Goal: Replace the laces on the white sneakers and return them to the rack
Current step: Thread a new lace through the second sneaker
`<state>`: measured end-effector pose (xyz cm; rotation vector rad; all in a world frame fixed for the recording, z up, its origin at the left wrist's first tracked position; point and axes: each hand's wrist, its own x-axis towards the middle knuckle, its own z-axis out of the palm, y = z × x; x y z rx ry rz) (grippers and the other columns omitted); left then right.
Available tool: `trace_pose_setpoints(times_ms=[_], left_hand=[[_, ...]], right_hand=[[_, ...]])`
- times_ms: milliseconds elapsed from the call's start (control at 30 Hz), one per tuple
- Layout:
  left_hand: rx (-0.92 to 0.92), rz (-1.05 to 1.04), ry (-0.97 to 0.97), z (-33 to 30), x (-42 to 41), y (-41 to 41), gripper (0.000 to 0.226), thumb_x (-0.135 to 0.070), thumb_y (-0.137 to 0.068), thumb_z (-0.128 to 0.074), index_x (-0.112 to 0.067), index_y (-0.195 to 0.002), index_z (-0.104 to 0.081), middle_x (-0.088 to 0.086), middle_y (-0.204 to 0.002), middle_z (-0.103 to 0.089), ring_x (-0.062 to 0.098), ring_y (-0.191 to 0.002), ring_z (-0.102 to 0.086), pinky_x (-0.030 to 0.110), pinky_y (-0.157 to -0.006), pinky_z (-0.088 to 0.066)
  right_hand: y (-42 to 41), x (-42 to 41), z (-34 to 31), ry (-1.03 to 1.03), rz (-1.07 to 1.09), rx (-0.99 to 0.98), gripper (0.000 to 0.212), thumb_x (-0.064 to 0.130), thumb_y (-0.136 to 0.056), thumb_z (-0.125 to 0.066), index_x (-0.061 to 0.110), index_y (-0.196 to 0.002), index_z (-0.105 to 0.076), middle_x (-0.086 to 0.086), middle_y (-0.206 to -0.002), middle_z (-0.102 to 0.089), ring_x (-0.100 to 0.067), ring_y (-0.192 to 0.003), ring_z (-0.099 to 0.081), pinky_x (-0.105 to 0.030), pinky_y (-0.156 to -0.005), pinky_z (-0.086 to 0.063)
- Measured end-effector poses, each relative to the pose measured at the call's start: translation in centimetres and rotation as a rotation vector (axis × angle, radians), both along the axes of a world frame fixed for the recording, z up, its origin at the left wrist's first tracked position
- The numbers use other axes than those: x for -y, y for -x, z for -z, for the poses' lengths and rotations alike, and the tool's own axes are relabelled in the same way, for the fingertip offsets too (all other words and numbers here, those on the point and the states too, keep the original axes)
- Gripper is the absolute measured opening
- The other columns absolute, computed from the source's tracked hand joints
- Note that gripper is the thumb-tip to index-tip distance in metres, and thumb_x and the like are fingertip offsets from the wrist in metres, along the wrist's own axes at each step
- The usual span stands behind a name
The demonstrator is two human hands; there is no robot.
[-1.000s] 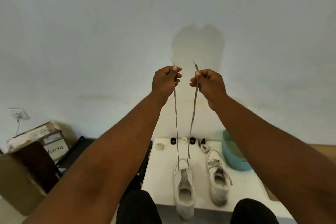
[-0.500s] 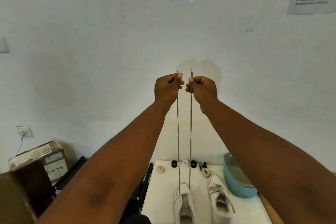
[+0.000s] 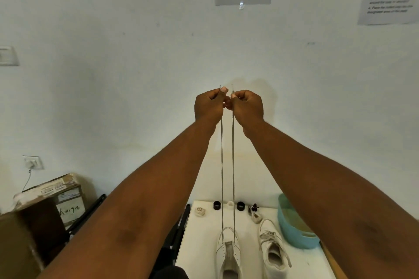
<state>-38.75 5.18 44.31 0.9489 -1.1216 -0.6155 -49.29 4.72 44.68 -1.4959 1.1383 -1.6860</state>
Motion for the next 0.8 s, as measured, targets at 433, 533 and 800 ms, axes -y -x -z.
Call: trace_pose_setpoints(times_ms=[433,533,800], left_hand=[[0.274,-0.04,-0.03,-0.2,0.0,-0.8,0.029,-0.043,-0.097,-0.067,-0.021,-0.085,-0.082,-0.003,-0.073,-0.076,0.015,-0.07,-0.074,0.039,-0.082,-0.062],[0.278,-0.041,-0.035,-0.3,0.0,-0.9,0.03,-0.043,-0.096,-0.067,-0.02,-0.084,-0.082,-0.001,-0.073,-0.076,0.016,-0.069,-0.073,0.043,-0.084,-0.062],[0.281,-0.046,-0.042,0.5,-0.2,-0.9,0.026,-0.043,-0.094,-0.069,-0.021,-0.086,-0.082,-0.001,-0.073,-0.077,0.017,-0.073,-0.076,0.045,-0.081,-0.063]], right_hand=[[0.3,0.0,1.4,0.024,0.002,-0.039,0.012,0.029,-0.099,-0.061,0.022,-0.09,-0.066,0.0,-0.078,-0.076,-0.017,-0.073,-0.075,-0.047,-0.086,-0.06],[0.3,-0.2,1.2,0.031,-0.001,-0.047,0.012,0.027,-0.1,-0.06,0.02,-0.092,-0.066,0.0,-0.076,-0.076,-0.016,-0.071,-0.075,-0.044,-0.086,-0.06],[0.9,-0.4,2.0,-0.005,0.002,-0.063,0.011,0.019,-0.099,-0.059,0.012,-0.096,-0.067,-0.005,-0.081,-0.075,-0.016,-0.07,-0.075,-0.037,-0.079,-0.062]])
